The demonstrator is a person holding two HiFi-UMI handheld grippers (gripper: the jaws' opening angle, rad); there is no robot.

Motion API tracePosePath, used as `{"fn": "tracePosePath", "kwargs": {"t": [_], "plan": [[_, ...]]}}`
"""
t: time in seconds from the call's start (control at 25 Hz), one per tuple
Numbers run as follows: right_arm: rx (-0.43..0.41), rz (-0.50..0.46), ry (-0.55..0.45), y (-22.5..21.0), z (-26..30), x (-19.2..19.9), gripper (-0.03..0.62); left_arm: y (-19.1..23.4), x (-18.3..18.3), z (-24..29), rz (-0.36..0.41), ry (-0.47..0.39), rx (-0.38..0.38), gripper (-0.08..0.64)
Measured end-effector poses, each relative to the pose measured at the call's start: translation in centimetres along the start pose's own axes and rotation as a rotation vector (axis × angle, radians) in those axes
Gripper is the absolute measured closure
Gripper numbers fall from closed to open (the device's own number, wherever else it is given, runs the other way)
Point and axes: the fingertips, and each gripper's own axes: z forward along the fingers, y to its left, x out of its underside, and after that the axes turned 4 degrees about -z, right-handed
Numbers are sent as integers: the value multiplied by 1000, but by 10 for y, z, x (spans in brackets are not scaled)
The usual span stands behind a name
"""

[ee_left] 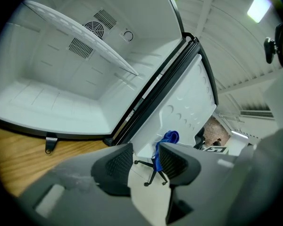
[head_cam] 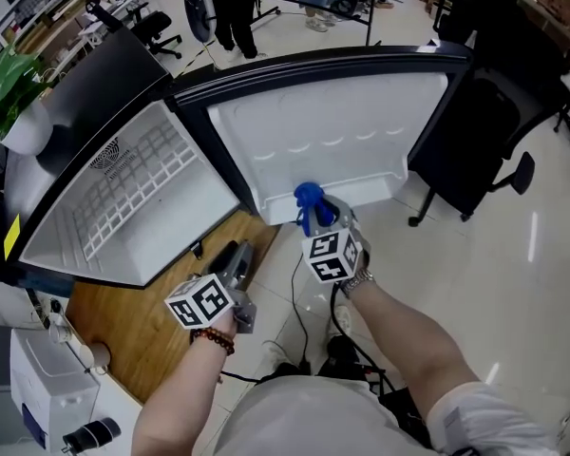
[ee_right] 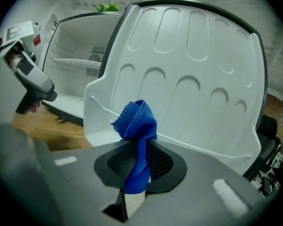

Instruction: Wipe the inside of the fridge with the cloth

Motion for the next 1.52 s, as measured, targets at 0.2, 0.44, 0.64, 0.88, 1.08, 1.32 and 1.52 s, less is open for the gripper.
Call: {"fn": "tracePosePath", "kwargs": {"t": [0.2,0.44,0.64,0.88,1.08,1.32,1.52], "plan": [[29,3,12,-21,-5,9,543,-5,0,7,0,-1,5,382],[69,4,32,-52,-15,22,543,-17,0,17,1,-3,15,382],[102,9,46,-76,-22,33,543,-24,1,26,1,-5,23,382],[138,18,66,-102,-31,45,543,-36,3,35,10,-3,29,382],[166,23,79,-121,-37,55,543,-35,0,41,16,-15,5,382],[189,48,97,-136,-44,63,543,-34,-4,46,16,-29,-9,382],[206,55,107,-144,-49,66,543,-38,4,50,18,-16,-12,382]]}}
